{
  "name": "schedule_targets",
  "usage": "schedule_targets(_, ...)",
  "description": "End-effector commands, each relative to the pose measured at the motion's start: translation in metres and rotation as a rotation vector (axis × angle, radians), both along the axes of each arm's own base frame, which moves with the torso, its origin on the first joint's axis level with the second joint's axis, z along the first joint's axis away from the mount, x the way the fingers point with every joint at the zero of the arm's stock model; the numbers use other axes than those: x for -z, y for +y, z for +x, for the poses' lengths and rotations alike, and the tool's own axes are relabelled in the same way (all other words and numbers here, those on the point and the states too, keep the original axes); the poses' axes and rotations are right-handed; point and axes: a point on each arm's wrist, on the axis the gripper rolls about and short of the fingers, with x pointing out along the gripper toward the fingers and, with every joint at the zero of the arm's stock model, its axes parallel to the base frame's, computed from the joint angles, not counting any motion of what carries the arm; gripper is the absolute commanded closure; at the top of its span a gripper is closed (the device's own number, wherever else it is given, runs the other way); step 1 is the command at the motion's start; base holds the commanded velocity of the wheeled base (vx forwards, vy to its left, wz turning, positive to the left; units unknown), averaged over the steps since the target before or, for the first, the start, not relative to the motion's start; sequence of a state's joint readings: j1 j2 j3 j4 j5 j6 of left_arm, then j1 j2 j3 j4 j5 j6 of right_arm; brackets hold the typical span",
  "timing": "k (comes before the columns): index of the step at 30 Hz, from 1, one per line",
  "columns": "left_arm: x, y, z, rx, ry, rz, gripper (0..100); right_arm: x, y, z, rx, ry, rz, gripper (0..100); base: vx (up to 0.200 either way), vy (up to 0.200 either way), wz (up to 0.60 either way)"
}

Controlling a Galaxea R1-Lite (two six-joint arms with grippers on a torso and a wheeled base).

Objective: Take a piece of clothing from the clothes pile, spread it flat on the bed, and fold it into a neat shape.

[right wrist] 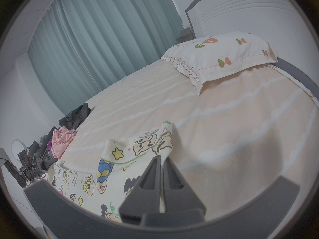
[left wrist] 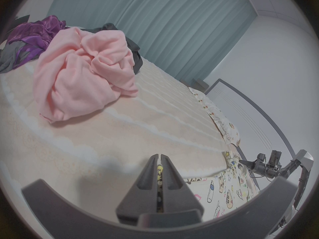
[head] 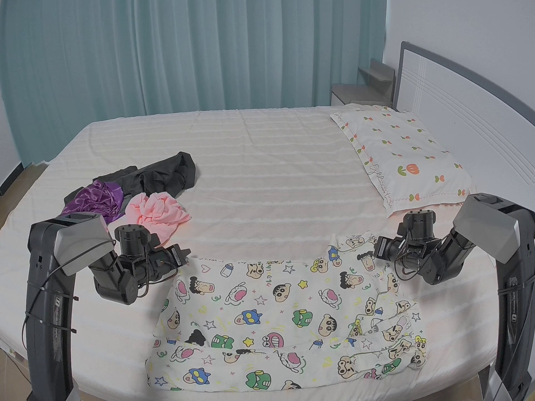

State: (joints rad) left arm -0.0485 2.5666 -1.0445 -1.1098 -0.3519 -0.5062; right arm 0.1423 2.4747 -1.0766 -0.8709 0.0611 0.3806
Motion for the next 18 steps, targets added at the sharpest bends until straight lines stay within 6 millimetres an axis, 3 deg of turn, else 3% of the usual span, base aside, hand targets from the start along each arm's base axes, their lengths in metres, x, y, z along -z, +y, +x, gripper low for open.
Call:
schedule_targets(1, 0.0008, -0.0006, 0.0066, -0.028, -0.017, 0.0, 100, -0.0008, -0.0003, 0.0018, 0.002, -0.021, 0.002, 100, 0.0, 0.0, 0.0)
schedule_targets(18, 0.0031, -0.0019, 0.0115, -0.044, -0.023, -0.01, 100, 0.006, -0.0001, 0.0011, -0.009, 0.016, 0.002, 100, 0.0, 0.0, 0.0)
